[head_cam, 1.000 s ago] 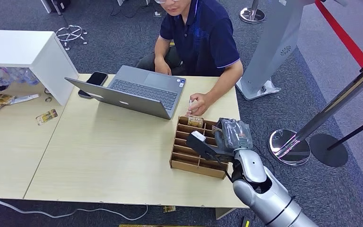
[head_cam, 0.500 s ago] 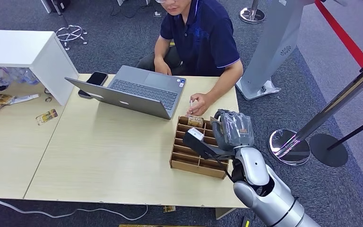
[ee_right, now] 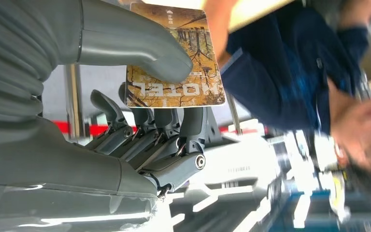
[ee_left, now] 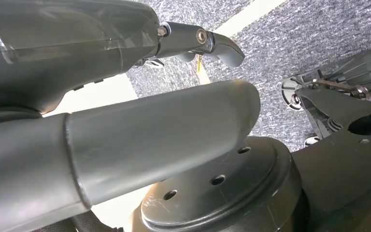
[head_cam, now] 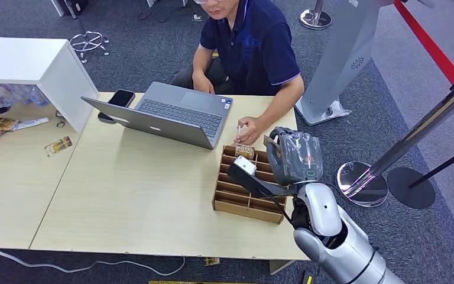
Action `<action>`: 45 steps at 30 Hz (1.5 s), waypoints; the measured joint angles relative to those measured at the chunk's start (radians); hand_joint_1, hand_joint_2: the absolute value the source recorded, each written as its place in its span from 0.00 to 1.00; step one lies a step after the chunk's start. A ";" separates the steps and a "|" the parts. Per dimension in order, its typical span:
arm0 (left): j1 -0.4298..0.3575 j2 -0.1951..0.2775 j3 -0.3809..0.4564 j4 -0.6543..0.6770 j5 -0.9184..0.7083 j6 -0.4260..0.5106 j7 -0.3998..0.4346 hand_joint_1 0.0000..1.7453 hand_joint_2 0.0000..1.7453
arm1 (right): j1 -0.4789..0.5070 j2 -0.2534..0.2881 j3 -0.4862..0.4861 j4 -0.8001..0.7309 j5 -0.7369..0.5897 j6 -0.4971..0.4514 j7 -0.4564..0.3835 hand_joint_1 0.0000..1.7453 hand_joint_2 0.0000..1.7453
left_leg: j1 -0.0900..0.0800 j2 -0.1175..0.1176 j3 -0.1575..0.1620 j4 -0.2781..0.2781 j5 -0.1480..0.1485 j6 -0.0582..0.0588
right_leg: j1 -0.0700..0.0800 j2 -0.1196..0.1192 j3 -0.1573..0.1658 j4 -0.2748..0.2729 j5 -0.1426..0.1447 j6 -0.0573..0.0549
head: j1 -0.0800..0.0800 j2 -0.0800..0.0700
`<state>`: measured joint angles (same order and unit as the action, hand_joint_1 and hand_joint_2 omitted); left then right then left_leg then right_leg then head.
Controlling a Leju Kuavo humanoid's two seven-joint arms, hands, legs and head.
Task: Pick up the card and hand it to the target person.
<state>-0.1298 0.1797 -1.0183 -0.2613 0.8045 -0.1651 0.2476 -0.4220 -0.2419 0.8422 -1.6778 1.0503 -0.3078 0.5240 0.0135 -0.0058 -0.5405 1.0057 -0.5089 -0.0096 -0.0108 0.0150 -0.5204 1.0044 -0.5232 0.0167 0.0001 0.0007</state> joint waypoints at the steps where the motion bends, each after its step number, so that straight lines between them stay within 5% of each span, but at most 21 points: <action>1: 0.000 0.000 0.000 0.000 -0.004 0.000 0.000 0.00 0.00 | -0.004 0.000 0.000 -0.003 0.013 -0.018 -0.003 0.87 1.00 | 0.000 0.000 0.000 0.000 0.000 0.000 | 0.000 0.000 0.000 0.000 0.000 0.000 | 0.000 0.000; 8: -0.015 -0.002 -0.001 -0.001 -0.048 -0.005 0.025 0.00 0.00 | -0.077 0.031 0.000 0.041 0.023 -0.109 -0.044 0.87 1.00 | 0.000 0.000 0.000 0.000 0.000 0.000 | 0.000 0.000 0.000 0.000 0.000 0.000 | 0.000 0.000; 18: -0.068 -0.019 -0.007 -0.002 -0.091 -0.029 0.056 0.00 0.00 | -0.189 0.134 0.001 0.345 0.029 -0.235 -0.103 0.85 1.00 | 0.000 -0.001 -0.001 0.000 0.001 0.001 | 0.000 -0.001 0.000 0.000 0.000 0.000 | 0.000 0.000; 29: -0.088 -0.029 -0.024 -0.002 -0.103 -0.039 0.064 0.00 0.00 | -0.226 0.212 0.002 0.615 0.024 -0.279 -0.129 0.82 1.00 | 0.000 -0.001 -0.001 0.000 0.001 0.001 | 0.000 -0.001 0.000 0.000 0.000 0.000 | 0.000 0.000; 45: -0.092 -0.033 -0.031 -0.002 -0.103 -0.039 0.066 0.00 0.00 | -0.235 0.244 0.002 0.746 0.020 -0.297 -0.132 0.81 1.00 | 0.000 -0.001 -0.001 0.000 0.001 0.001 | 0.000 0.000 -0.001 0.000 0.000 0.000 | 0.000 0.000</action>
<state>-0.2215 0.1469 -1.0496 -0.2628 0.7015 -0.2041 0.3131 -0.6573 0.0018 0.8438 -0.9314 1.0702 -0.6046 0.3923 0.0136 -0.0066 -0.5416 1.0057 -0.5081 -0.0088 -0.0107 0.0146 -0.5209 1.0046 -0.5231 0.0166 0.0002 0.0005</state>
